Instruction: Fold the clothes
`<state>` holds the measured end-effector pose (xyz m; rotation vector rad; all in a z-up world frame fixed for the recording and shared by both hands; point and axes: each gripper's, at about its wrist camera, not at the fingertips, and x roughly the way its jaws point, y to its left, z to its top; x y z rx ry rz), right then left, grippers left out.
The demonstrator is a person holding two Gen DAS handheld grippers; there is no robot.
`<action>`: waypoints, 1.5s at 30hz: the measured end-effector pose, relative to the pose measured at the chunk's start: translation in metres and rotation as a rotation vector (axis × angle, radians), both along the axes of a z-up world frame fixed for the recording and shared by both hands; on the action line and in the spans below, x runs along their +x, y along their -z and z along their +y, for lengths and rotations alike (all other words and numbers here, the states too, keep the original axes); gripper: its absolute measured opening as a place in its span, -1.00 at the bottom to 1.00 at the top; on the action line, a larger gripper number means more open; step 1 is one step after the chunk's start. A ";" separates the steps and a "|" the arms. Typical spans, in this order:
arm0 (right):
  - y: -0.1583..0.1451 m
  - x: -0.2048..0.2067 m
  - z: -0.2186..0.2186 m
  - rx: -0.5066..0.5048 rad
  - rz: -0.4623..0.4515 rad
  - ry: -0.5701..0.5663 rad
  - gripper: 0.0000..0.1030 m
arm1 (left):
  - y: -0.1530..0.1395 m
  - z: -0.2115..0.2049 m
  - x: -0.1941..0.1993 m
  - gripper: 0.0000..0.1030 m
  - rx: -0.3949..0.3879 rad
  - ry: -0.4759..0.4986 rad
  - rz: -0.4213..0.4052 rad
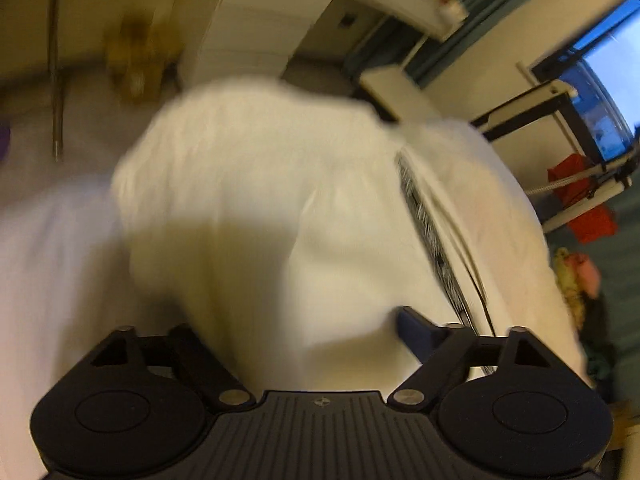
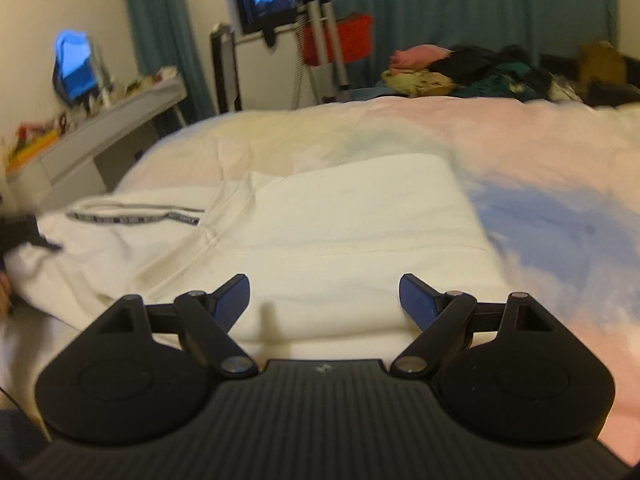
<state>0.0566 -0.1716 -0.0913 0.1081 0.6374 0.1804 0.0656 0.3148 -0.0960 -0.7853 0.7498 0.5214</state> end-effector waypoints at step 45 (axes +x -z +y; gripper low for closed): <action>0.000 -0.021 -0.174 0.477 -0.136 0.507 0.64 | 0.007 -0.495 0.071 0.04 0.677 0.989 -0.279</action>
